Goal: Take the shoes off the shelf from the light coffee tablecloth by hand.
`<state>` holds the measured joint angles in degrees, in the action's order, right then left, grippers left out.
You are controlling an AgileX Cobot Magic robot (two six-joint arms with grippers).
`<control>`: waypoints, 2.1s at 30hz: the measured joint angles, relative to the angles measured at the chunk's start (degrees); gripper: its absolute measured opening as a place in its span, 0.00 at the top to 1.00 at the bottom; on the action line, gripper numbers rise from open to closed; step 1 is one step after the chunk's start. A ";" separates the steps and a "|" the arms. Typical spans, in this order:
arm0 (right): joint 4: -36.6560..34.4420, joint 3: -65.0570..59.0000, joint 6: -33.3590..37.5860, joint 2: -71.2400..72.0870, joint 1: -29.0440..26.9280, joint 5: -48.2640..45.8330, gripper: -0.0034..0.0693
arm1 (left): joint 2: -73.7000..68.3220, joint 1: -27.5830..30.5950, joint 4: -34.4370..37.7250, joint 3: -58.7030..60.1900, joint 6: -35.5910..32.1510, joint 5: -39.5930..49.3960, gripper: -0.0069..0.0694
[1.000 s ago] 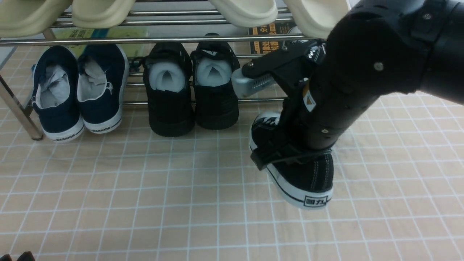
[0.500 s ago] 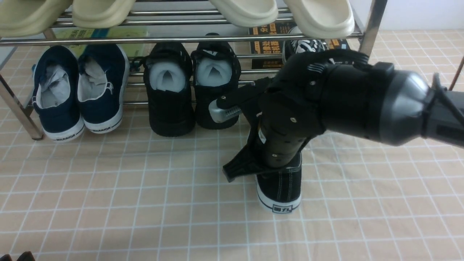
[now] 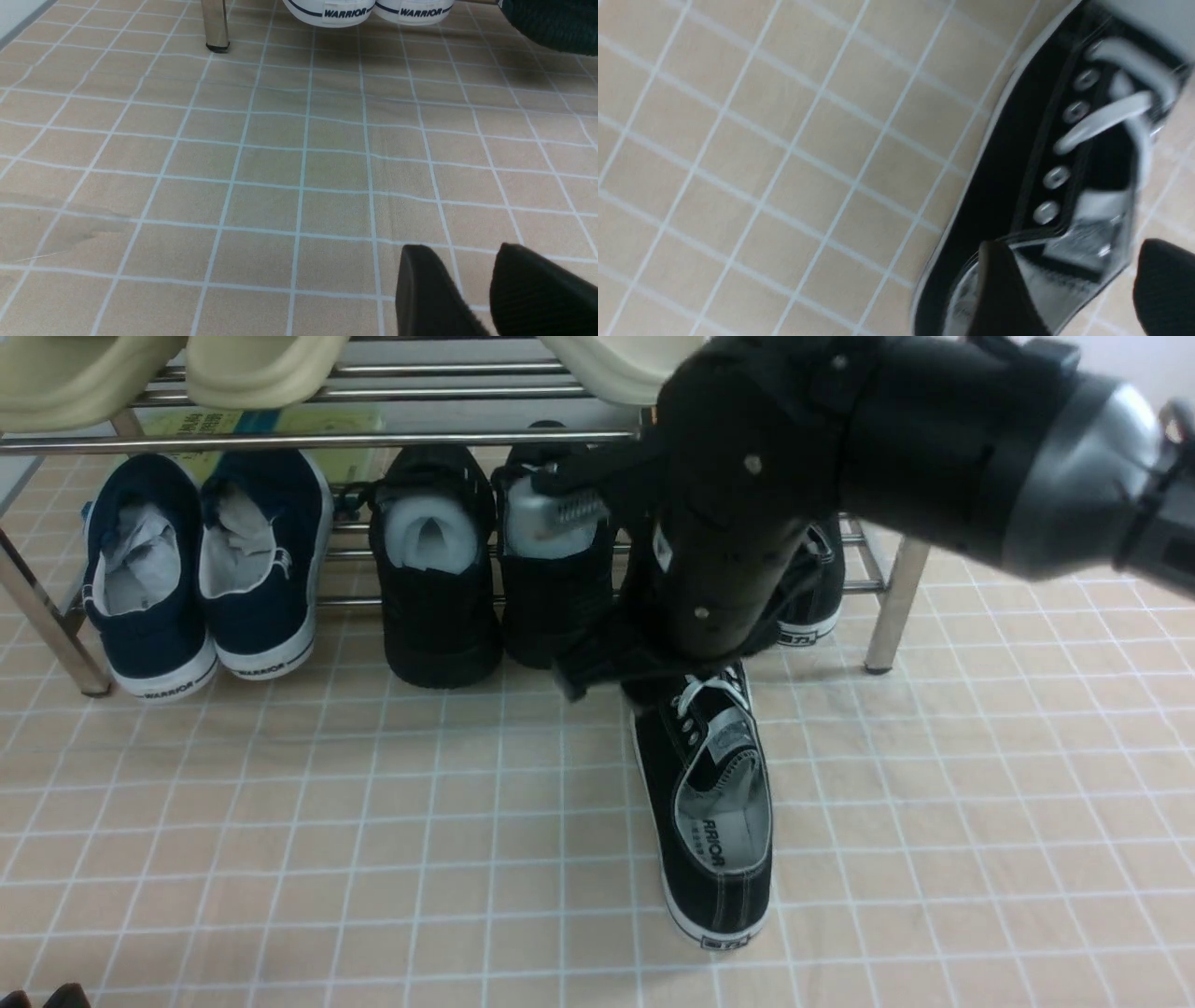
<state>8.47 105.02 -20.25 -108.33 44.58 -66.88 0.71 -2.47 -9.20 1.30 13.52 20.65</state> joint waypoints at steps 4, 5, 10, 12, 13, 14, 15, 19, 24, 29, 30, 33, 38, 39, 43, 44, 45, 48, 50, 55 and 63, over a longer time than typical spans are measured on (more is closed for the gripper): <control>5.34 1.98 0.02 -0.05 -5.03 2.68 0.40 | 0.00 0.00 0.00 0.00 0.00 0.00 0.59; 5.34 1.97 0.02 -0.04 -5.03 2.83 0.40 | 0.00 0.00 0.00 0.00 0.00 0.00 0.59; 7.04 2.23 -2.16 -2.26 -12.25 8.69 0.40 | 0.00 0.00 0.00 0.00 0.00 0.00 0.59; 7.17 2.23 -2.72 -3.78 -13.93 11.67 0.40 | 0.00 0.00 0.00 0.00 0.00 0.00 0.59; 7.22 2.23 -2.82 -4.73 -14.66 13.16 0.40 | 0.00 0.00 0.00 0.00 0.00 0.00 0.59; 7.22 2.23 -2.82 -5.71 -15.23 14.21 0.40 | 0.00 0.00 0.00 0.00 0.00 0.00 0.59; 7.22 2.23 -2.87 -6.87 -15.72 15.66 0.40 | 0.00 0.00 0.00 0.00 0.00 0.00 0.59; 7.39 2.23 -2.98 -10.09 -15.98 19.22 0.40 | 0.00 0.00 0.00 0.00 0.00 0.00 0.59; 8.53 2.51 -2.98 -12.67 -15.93 24.15 0.44 | 0.00 0.00 0.00 0.00 0.00 0.00 0.59; 8.93 2.65 -2.91 -12.82 -15.93 23.85 0.77 | 0.00 0.00 0.00 0.00 0.00 0.00 0.59; 8.93 2.65 -2.75 -12.66 -15.93 23.38 0.87 | 0.00 0.00 0.00 0.00 0.00 0.00 0.59; 7.15 2.59 -1.50 -10.39 -15.98 18.36 0.95 | 0.00 0.00 0.00 0.00 0.00 0.00 0.59; 3.46 2.26 1.00 -4.49 -15.98 9.76 0.95 | 0.00 0.00 0.00 0.00 0.00 0.00 0.59; 3.15 2.26 1.13 -4.20 -15.98 9.43 0.95 | 0.00 0.00 0.00 0.00 0.00 0.00 0.59; -1.40 2.26 4.68 1.91 -15.93 -0.54 0.95 | 0.00 0.00 0.00 0.00 0.00 0.00 0.59; -2.43 2.23 5.24 2.80 -15.93 -2.55 0.95 | 0.00 0.00 0.00 0.00 0.00 0.00 0.59; -2.96 2.18 5.84 3.67 -15.93 -4.48 0.95 | 0.00 0.00 0.00 0.00 0.00 0.00 0.59; -4.01 1.05 6.95 6.22 -15.93 -5.67 0.95 | 0.00 0.00 0.00 0.00 0.00 0.00 0.59; -4.95 -1.75 7.17 9.39 -15.93 -5.60 0.95 | 0.00 0.00 0.00 0.00 0.00 0.00 0.59; -5.57 -10.82 6.67 14.21 -15.93 -5.43 0.95 | 0.00 0.00 0.00 0.00 0.00 0.00 0.59; -8.47 -21.72 6.12 14.56 -15.93 -0.23 0.95 | 0.00 0.00 0.00 0.00 0.00 0.00 0.59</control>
<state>0.00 83.30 -14.13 -93.76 28.65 -67.11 0.71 -2.47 -9.20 1.30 13.52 20.65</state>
